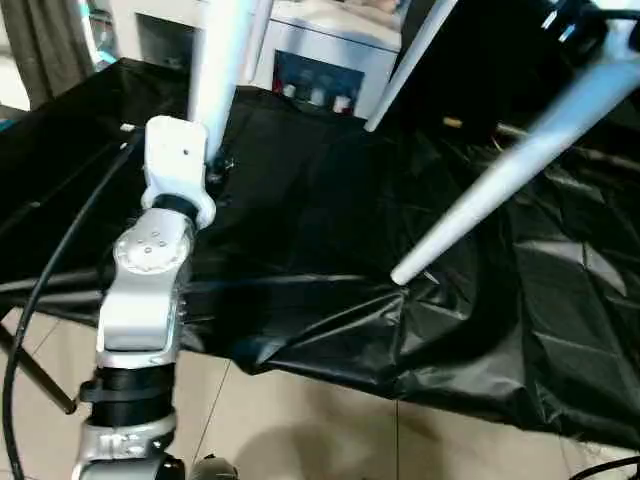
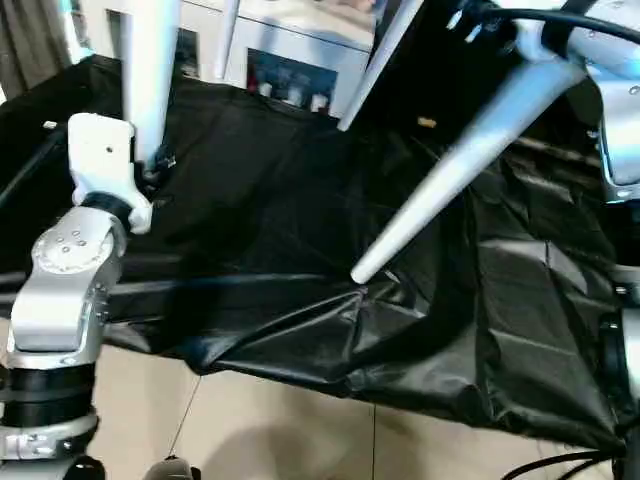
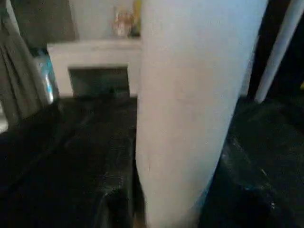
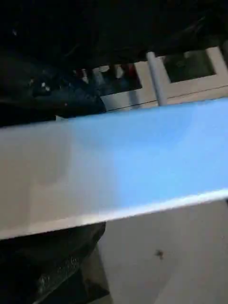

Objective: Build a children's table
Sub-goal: Flip table

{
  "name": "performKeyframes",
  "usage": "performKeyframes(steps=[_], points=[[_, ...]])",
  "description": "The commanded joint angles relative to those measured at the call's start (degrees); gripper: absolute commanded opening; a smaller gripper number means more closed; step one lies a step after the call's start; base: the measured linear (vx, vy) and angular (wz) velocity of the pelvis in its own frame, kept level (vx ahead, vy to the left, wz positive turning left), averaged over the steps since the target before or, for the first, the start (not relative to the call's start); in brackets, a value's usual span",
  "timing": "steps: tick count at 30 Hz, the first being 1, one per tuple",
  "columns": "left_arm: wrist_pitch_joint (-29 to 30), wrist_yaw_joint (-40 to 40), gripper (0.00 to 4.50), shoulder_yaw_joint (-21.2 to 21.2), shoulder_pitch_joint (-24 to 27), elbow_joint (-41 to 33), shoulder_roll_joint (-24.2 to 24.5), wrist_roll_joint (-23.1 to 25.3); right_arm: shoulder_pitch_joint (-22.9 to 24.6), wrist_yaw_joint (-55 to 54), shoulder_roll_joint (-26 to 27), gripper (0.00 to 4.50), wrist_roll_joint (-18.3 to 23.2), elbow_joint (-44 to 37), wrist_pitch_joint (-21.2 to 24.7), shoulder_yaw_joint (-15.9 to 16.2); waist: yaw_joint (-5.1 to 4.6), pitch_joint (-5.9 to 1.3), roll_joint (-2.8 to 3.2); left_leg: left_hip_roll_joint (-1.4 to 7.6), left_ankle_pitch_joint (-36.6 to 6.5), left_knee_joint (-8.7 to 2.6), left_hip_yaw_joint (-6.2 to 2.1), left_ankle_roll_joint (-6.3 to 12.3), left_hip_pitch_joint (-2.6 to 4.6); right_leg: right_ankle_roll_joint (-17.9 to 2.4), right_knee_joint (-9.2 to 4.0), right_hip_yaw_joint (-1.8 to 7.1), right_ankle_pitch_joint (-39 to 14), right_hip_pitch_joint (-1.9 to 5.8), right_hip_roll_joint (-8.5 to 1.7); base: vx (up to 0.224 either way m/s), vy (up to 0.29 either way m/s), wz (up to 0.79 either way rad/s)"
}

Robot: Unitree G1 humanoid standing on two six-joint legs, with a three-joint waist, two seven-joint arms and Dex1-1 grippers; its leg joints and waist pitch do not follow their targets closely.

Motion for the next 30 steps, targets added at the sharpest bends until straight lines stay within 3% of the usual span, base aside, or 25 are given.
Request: performKeyframes(steps=[1,4,6,8,11,12,14,15,17,19,21,22,23,24,26,30], points=[[-0.1,0.5,1.7,-0.9,-1.4,-1.2,-0.1,-0.4,0.8,0.7,0.7,3.48,1.8,0.4,-1.8,-2.1,-0.36,-3.31,1.15,0.66,-17.1,-4.55,0.24,-1.67,1.1,-7.1,-3.75,0.98,-11.6,1.68,-1.37,0.0,0.0,0.0],[-0.1,0.6,1.63,-1.2,-1.4,-1.1,0.0,-0.4,1.4,1.0,1.9,3.81,3.8,-1.2,-2.5,-3.0,-0.49,-3.81,1.37,0.72,-10.0,-3.99,0.48,-0.1,1.16,-9.7,-2.76,1.06,-2.3,2.04,-1.14,0.0,0.0,0.0],[-0.2,0.6,1.61,-1.2,-1.3,-0.9,0.1,-0.3,2.3,1.1,4.7,3.97,8.0,-3.5,-3.2,-4.9,-0.5,-4.08,1.5,0.73,-4.8,-3.68,0.61,1.67,1.14,-11.5,-2.11,1.05,5.0,2.16,-0.88,0.0,0.0,0.0],[-0.2,0.7,1.61,-1.2,-1.3,-0.9,0.2,-0.3,2.6,1.3,5.5,4.03,9.4,-4.4,-3.7,-5.3,-0.53,-3.93,1.49,0.7,-5.2,-3.7,0.78,2.18,1.25,-11.9,-2.16,1.06,5.3,2.13,-0.83,0.0,0.0,0.0],[-0.6,0.7,1.59,-1.1,-1.0,0.0,0.9,-0.3,5.9,4.2,10.9,4.34,21.8,-13.6,1.5,-7.9,-0.48,-3.75,1.66,0.96,-7.3,-4.02,0.82,2.63,1.55,-11.7,-2.37,1.16,3.4,2.17,-0.99,0.0,0.0,0.0],[-0.6,0.7,1.59,-1.1,-1.0,0.1,0.9,-0.2,6.3,4.4,11.2,4.46,22.7,-14.4,2.2,-8.1,-0.54,-3.69,1.7,1.02,-7.8,-4.19,0.78,2.57,1.55,-11.1,-2.48,1.13,2.6,2.17,-0.95,0.0,0.0,0.0],[-0.8,0.6,1.59,-1.0,-0.8,0.3,1.5,0.0,8.4,4.2,12.5,4.49,26.0,-18.9,4.6,-8.0,-0.36,-3.61,1.8,1.16,-8.5,-4.32,0.85,1.55,1.89,-10.7,-2.67,1.07,1.1,1.95,-0.94,0.0,0.0,0.0],[-1.1,0.4,1.59,-0.8,-0.5,0.6,2.2,-0.1,11.5,3.4,13.6,4.5,28.3,-22.9,7.0,-7.5,-0.47,-3.49,1.79,1.17,-9.8,-4.5,0.85,0.56,1.74,-10.2,-2.73,1.05,-0.9,1.94,-0.9,0.0,0.0,0.0],[-1.6,-0.1,1.59,-0.4,-0.1,1.0,2.9,-0.2,15.1,2.4,14.4,4.5,28.5,-25.8,8.4,-6.4,-0.26,-3.16,2.22,1.2,-12.2,-4.81,0.93,-0.96,1.94,-8.8,-3.2,1.14,-4.2,1.57,-0.97,0.0,0.0,0.0],[-2.1,-0.5,1.59,-0.1,0.2,1.3,3.4,-0.3,17.5,1.4,14.8,4.5,27.8,-27.2,8.9,-5.4,-0.44,-3.27,1.98,1.12,-14.4,-5.02,0.8,-2.93,1.85,-7.4,-3.5,1.13,-7.5,1.55,-1.06,0.0,0.0,0.0],[-2.7,-1.1,1.59,0.3,0.5,1.9,4.2,-0.5,21.4,-0.3,15.8,4.5,26.7,-28.6,9.7,-3.9,-0.55,-3.2,1.96,1.04,-15.8,-5.06,0.81,-3.57,1.83,-6.7,-3.76,1.19,-9.7,1.32,-1.12,0.0,0.0,0.0],[-2.7,-1.1,1.59,0.3,0.5,1.9,4.2,-0.5,21.4,-0.3,15.8,4.5,26.7,-28.6,9.7,-3.9,-0.71,-3.18,1.95,1.05,-16.9,-5.17,0.69,-3.81,1.73,-6.4,-3.81,1.17,-11.1,1.3,-1.15,0.0,0.0,0.0],[-3.5,-1.8,1.59,0.9,0.6,2.7,5.2,-1.1,28.5,-3.2,18.4,4.5,24.5,-30.2,10.4,-2.7,-0.66,-3.14,2.94,0.98,-17.6,-5.25,0.55,-4.13,1.8,-6.2,-3.8,1.19,-11.6,1.17,-1.13,0.0,0.0,0.0],[-3.9,-2.2,1.59,1.0,0.8,3.1,5.5,-1.4,31.4,-4.8,19.7,4.5,23.5,-30.1,10.1,-2.5,-0.65,-3.03,2.32,0.82,-18.4,-5.14,0.93,-3.82,1.98,-5.6,-4.45,1.32,-12.9,0.8,-1.15,0.0,0.0,0.0],[-4.5,-2.7,1.59,1.0,1.0,3.8,6.0,-1.9,35.4,-7.2,21.5,4.5,23.0,-29.6,9.6,-2.5,-0.77,-3.08,2.37,0.87,-19.5,-5.55,0.54,-4.45,1.71,-5.4,-4.51,1.28,-14.2,1.09,-1.13,0.0,0.0,0.0],[-5.6,-3.9,1.59,0.2,1.8,5.1,6.9,-2.1,44.6,-10.6,24.7,4.5,20.4,-25.4,4.0,-2.7,-0.77,-3.12,2.6,0.95,-19.8,-5.45,0.67,-3.98,1.78,-6.0,-4.53,1.48,-12.7,0.94,-1.18,0.0,0.0,0.0]])
